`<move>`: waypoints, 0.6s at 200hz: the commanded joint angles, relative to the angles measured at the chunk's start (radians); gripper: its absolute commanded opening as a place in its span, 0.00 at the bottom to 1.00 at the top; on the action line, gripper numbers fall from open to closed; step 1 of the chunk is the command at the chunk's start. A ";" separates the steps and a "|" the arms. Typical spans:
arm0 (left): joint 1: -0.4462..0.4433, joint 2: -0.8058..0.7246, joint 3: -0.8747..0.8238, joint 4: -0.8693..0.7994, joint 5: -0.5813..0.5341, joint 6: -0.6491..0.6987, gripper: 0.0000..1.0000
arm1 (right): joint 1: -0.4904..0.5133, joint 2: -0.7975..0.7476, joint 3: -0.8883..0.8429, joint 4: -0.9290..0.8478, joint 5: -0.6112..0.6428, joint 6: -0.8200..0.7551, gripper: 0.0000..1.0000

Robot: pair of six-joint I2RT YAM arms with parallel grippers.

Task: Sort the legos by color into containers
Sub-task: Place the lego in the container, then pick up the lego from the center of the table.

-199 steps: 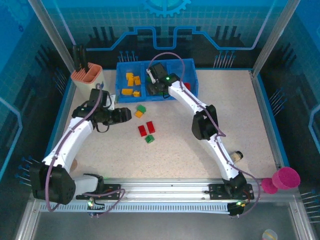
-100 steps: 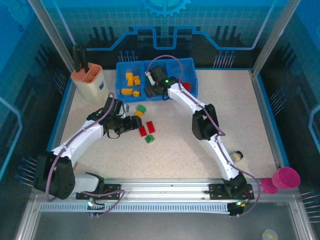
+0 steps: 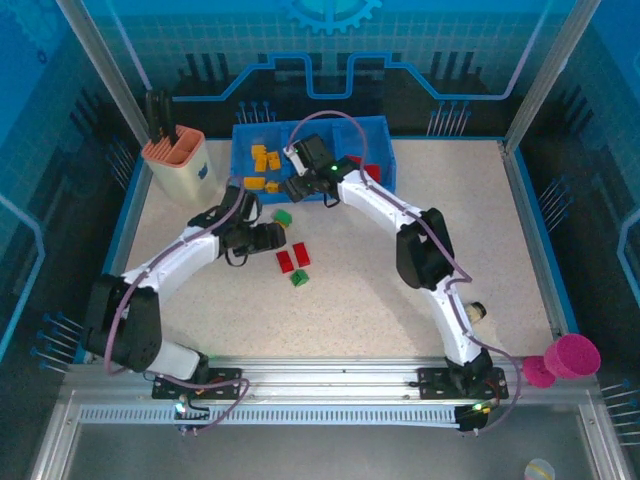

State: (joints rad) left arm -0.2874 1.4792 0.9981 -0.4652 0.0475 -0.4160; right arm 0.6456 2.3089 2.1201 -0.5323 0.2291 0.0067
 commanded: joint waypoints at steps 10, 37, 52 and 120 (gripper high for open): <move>-0.004 0.138 0.127 0.045 -0.122 0.146 0.76 | 0.023 -0.217 -0.198 0.074 0.024 0.033 0.83; -0.006 0.284 0.222 0.031 -0.166 0.208 0.75 | 0.040 -0.391 -0.436 0.099 0.010 0.062 0.82; -0.006 0.336 0.261 0.023 -0.178 0.231 0.75 | 0.065 -0.492 -0.569 0.110 0.008 0.057 0.82; -0.006 0.474 0.354 0.017 -0.149 0.261 0.75 | 0.180 -0.696 -0.877 0.024 -0.050 0.162 0.82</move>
State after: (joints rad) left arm -0.2874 1.9186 1.3075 -0.4351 -0.1085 -0.1837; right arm 0.7860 1.6482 1.3014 -0.4690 0.2234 0.0959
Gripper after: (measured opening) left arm 0.750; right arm 0.822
